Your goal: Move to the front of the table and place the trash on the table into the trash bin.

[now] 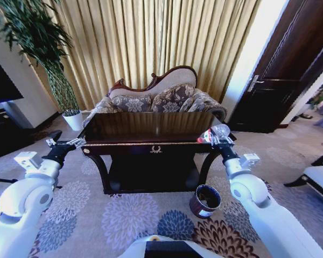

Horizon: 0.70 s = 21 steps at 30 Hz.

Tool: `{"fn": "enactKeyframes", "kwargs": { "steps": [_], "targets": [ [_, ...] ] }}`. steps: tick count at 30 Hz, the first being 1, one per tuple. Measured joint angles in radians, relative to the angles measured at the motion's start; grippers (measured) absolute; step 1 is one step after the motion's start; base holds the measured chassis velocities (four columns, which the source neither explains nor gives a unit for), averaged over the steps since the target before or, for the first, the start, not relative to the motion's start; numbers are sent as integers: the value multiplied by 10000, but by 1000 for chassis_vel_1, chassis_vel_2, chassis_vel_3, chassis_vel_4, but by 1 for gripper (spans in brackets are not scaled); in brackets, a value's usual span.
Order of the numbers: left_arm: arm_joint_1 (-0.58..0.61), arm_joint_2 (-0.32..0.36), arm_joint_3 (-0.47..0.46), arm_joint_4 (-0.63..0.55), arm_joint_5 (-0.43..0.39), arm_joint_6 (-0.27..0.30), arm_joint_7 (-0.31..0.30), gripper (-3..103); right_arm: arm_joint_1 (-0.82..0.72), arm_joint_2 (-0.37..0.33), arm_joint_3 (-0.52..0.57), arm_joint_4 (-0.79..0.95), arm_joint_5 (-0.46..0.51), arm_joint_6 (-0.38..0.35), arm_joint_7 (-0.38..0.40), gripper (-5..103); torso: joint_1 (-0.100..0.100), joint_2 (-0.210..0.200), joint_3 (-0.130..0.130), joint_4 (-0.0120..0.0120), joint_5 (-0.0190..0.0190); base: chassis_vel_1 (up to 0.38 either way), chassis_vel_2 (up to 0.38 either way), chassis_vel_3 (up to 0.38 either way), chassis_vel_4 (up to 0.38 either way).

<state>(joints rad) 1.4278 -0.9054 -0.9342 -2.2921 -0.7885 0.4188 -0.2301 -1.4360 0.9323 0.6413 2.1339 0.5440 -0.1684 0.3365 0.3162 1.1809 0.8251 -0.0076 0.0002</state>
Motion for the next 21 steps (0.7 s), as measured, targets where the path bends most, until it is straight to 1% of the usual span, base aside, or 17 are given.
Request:
{"fn": "enactKeyframes", "kwargs": {
  "steps": [1,2,4,5,6,8,9,10,11,12,14,15,17,18,19,20,21],
  "targets": [
    [0,0,0,0,0,0,0,100,0,0,0,0,0,0,0,24,0,0,0,0,0,0,0,0,0],
    [-3,-23,-22,3,0,-1,-6,100,-405,85,111,-200,-145,-96,174,24,-1,0,-1,-4,2,0,0,0,0],
    [-3,-54,-42,10,0,-2,-18,100,-633,174,157,-422,-250,-110,267,24,-4,2,-3,-4,0,0,0,0,0],
    [-3,-139,-48,21,9,-1,-28,100,-796,314,128,-946,-575,-41,309,24,-8,3,-4,-2,0,0,0,0,0],
    [-3,-139,-48,21,9,-1,-28,100,-796,314,128,-946,-575,-41,309,24,-8,3,-4,-2,0,0,0,0,0],
    [-22,-361,-17,-6,85,86,-32,100,-702,503,-131,-1789,-1045,184,312,24,-8,3,-4,3,-4,0,0,0,0],
    [-28,-462,18,-31,157,119,-32,100,-552,635,-344,-2243,-1094,234,311,24,-7,3,-4,2,-2,0,0,0,0],
    [-28,-462,18,-31,157,119,-32,100,-552,635,-344,-2243,-1094,234,311,24,-7,3,-4,2,-2,0,0,0,0],
    [-20,-612,62,-108,239,192,-31,100,-248,821,-646,-2903,-1094,272,302,24,-6,2,-3,4,-3,0,0,0,0],
    [-20,-612,62,-108,239,192,-31,100,-248,821,-646,-2903,-1094,272,302,24,-6,2,-3,4,-3,0,0,0,0],
    [56,-726,74,-208,293,279,-23,100,368,1130,-1080,-4151,-1108,279,118,24,-5,1,-2,3,3,0,0,0,0],
    [56,-726,74,-208,293,279,-23,100,368,1130,-1080,-4151,-1108,279,118,24,-5,1,-2,3,3,0,0,0,0],
    [142,-742,33,-239,304,286,-2,100,1022,1338,-1412,-5512,-1111,284,-141,24,-6,2,-3,5,2,0,0,0,0],
    [142,-742,33,-239,304,286,-2,100,1022,1338,-1412,-5512,-1111,284,-141,24,-6,2,-3,5,2,0,0,0,0],
    [181,-742,0,-252,306,287,7,100,1449,1448,-1553,-6578,-1088,288,-307,24,-6,2,-2,7,-1,0,0,0,0],
    [195,-741,-5,-263,306,288,12,100,1676,1511,-1615,-7181,-1083,321,-476,24,-6,2,-3,5,-1,0,0,0,0],
    [195,-741,-5,-263,306,288,12,100,1676,1511,-1615,-7181,-1083,321,-476,24,-6,2,-3,5,-1,0,0,0,0]
  ]
}}
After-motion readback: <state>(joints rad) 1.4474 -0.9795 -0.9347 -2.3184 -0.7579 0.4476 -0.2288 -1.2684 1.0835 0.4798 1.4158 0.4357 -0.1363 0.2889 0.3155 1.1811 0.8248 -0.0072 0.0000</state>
